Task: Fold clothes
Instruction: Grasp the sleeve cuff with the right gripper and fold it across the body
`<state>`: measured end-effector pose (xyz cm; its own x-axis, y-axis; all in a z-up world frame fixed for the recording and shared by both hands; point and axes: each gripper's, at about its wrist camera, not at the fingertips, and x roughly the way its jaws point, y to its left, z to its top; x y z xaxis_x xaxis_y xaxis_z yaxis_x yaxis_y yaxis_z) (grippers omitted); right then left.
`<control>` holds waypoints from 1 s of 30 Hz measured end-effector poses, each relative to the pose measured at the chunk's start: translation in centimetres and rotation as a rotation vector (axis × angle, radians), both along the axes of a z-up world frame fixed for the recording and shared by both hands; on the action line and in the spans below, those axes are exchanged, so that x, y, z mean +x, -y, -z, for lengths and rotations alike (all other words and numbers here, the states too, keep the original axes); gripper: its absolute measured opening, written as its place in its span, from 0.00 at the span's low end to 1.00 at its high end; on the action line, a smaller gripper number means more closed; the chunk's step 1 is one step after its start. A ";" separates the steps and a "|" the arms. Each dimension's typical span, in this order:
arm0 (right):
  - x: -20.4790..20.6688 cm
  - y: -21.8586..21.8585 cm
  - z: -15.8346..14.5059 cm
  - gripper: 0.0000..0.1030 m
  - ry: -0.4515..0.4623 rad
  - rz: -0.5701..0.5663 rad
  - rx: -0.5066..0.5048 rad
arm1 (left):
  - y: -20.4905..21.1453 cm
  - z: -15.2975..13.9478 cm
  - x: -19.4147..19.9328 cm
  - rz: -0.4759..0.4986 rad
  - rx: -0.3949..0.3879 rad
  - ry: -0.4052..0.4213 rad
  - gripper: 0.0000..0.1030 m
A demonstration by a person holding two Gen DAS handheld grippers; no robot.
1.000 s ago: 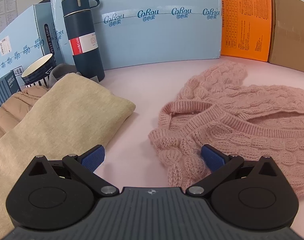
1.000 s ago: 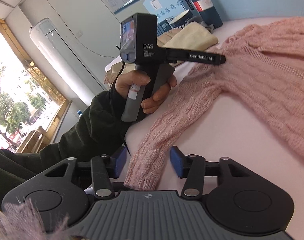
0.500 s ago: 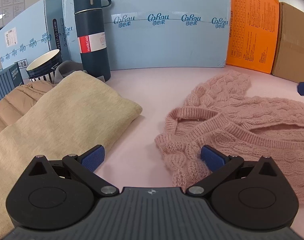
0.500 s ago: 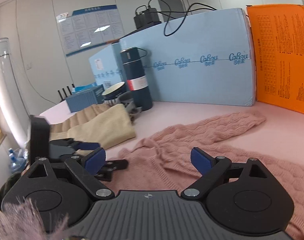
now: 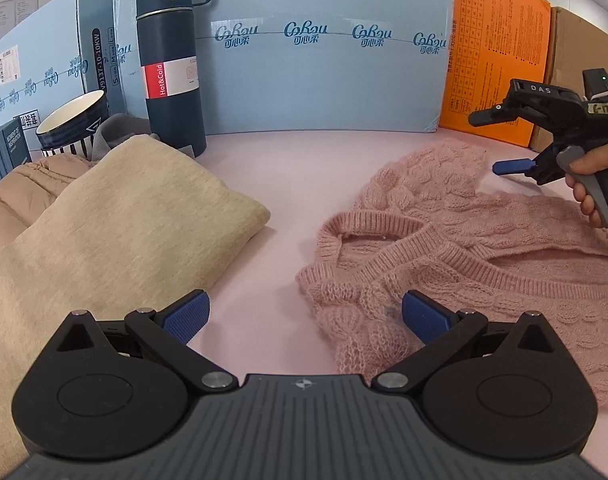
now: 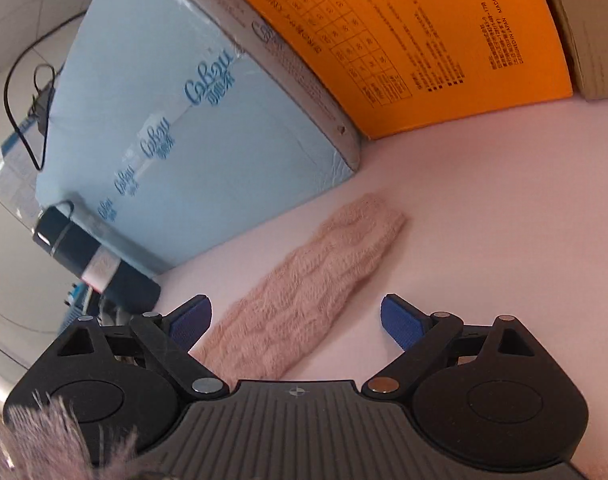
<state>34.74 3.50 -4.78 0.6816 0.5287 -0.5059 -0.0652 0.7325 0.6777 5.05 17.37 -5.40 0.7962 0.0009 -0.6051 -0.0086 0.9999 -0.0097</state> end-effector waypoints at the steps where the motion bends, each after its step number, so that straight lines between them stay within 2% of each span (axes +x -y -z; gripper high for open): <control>1: 0.5 0.0 0.3 0.89 0.004 -0.002 0.012 | 0.1 0.0 0.0 0.005 0.002 0.000 1.00; 4: 2.1 -0.4 0.9 0.89 0.023 -0.015 0.018 | 0.2 0.0 0.1 0.016 0.003 0.002 1.00; 6: 3.0 -0.7 1.1 0.82 0.034 -0.011 0.009 | 0.1 0.0 0.1 0.017 -0.009 0.001 1.00; 7: 3.1 -0.8 1.2 0.58 0.033 -0.007 -0.003 | -0.1 0.0 0.2 0.013 -0.018 -0.001 1.00; 8: 3.3 -1.0 1.4 0.15 0.025 -0.006 -0.015 | -0.3 0.0 0.3 0.007 -0.027 -0.006 1.00; 9: 3.5 -1.3 1.7 0.05 0.009 -0.008 -0.030 | -0.4 0.1 0.4 0.005 -0.036 -0.012 1.00; 10: 3.5 -1.6 1.7 0.05 0.012 -0.016 -0.041 | -0.6 0.1 0.6 0.005 -0.046 -0.020 1.00; 13: 3.0 -2.3 0.8 0.05 0.103 -0.065 -0.046 | -0.8 0.2 0.9 -0.003 -0.060 -0.039 1.00; 17: 1.3 -3.2 -1.6 0.05 0.254 -0.160 0.025 | -0.8 0.2 0.9 -0.004 -0.063 -0.037 1.00; 20: -0.6 -4.2 -3.2 0.05 0.321 -0.257 0.066 | -0.9 0.1 0.9 -0.008 -0.072 -0.034 1.00; 25: -4.4 -6.6 -4.6 0.05 0.369 -0.445 0.089 | -1.2 -0.1 0.7 -0.033 -0.083 -0.025 1.00; 30: -7.8 -9.2 -4.5 0.05 0.376 -0.621 0.073 | -2.2 -0.4 0.3 -0.090 -0.116 0.014 1.00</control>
<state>26.98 12.66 -0.33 0.3661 0.8976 -0.2454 -0.6919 0.4390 0.5732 5.33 19.60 -4.96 0.8046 0.0033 -0.5938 -0.0972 0.9872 -0.1262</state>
